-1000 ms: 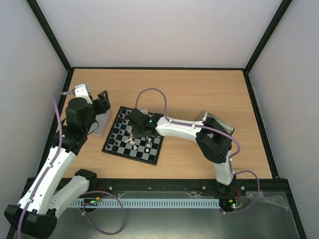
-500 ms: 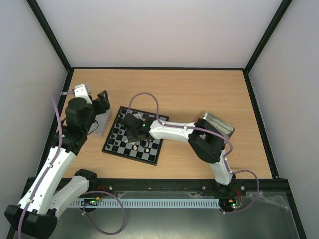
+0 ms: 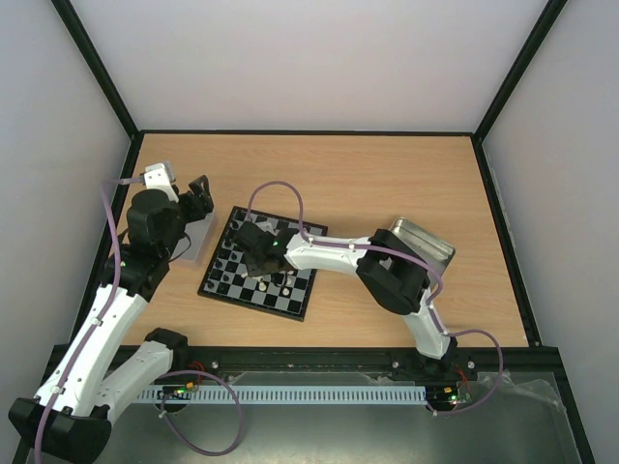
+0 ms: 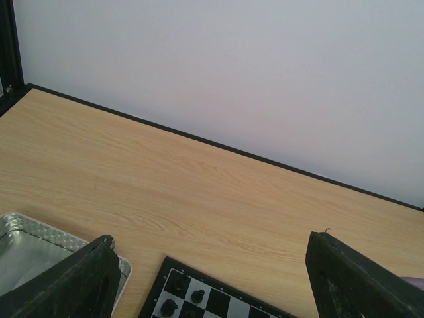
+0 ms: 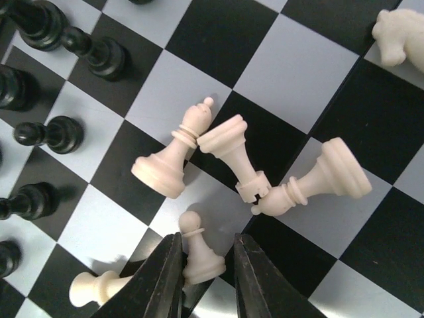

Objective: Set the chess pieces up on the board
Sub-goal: Pick up the chess piece from the chessboard.

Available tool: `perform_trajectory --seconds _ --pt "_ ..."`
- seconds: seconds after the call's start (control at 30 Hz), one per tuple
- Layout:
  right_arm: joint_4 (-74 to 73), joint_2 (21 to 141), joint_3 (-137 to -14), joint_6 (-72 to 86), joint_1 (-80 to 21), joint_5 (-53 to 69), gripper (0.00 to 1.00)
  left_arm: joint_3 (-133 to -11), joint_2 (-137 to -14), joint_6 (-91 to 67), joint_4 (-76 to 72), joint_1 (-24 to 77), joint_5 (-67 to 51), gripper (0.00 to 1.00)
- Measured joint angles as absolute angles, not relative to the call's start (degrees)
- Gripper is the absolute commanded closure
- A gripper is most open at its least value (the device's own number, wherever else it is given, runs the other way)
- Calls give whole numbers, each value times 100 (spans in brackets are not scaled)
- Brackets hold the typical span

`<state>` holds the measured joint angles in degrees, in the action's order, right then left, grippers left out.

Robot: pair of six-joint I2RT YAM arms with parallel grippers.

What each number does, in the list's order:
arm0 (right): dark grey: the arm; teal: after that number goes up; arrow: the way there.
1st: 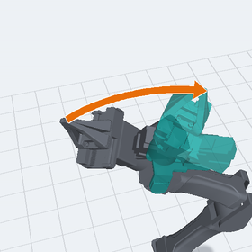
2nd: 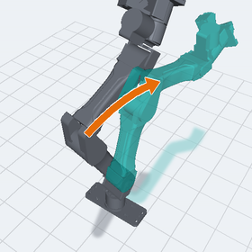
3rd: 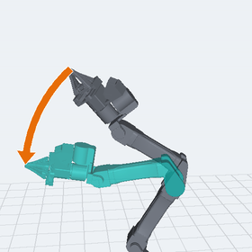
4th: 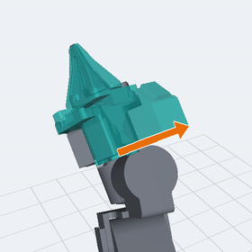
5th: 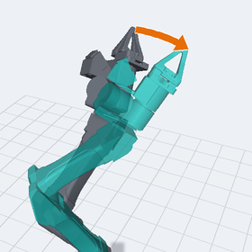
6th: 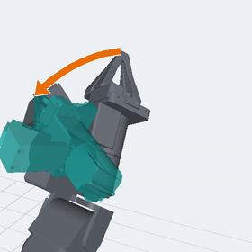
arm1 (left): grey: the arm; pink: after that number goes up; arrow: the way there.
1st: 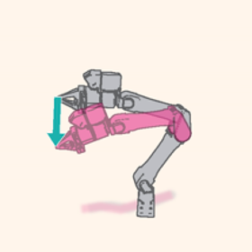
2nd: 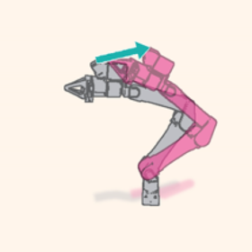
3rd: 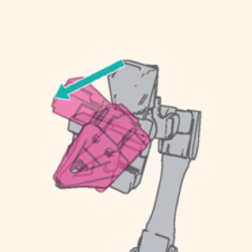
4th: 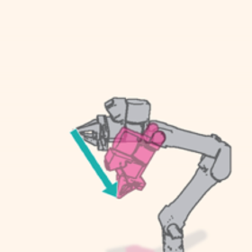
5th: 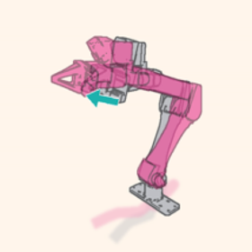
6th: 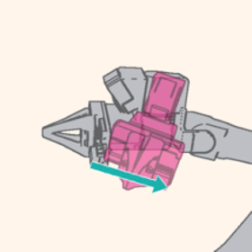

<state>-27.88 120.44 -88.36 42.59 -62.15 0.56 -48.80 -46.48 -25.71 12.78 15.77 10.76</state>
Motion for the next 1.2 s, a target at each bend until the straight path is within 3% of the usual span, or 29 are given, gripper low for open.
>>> perform_trajectory --seconds 0.17,0.33,0.67,0.87,1.2 --pt "-2783 12099 -8844 4239 -6215 56 79 -4880 -4648 -2571 1278 1577 1076 21" --pt "-2786 12099 -8844 4217 -6215 51 88 -4880 -4648 -2571 1278 1577 1076 21" --pt "-2338 11799 -8311 4104 -6215 8 90 -4880 -4661 -2576 1273 1527 888 21" --pt "-1474 10796 -7164 3815 -6215 -30 90 -4880 -4860 -2665 1208 1476 325 21" --pt "707 8462 -5210 2751 -6215 -30 89 -4877 -5004 -3260 1192 1476 -2080 21"
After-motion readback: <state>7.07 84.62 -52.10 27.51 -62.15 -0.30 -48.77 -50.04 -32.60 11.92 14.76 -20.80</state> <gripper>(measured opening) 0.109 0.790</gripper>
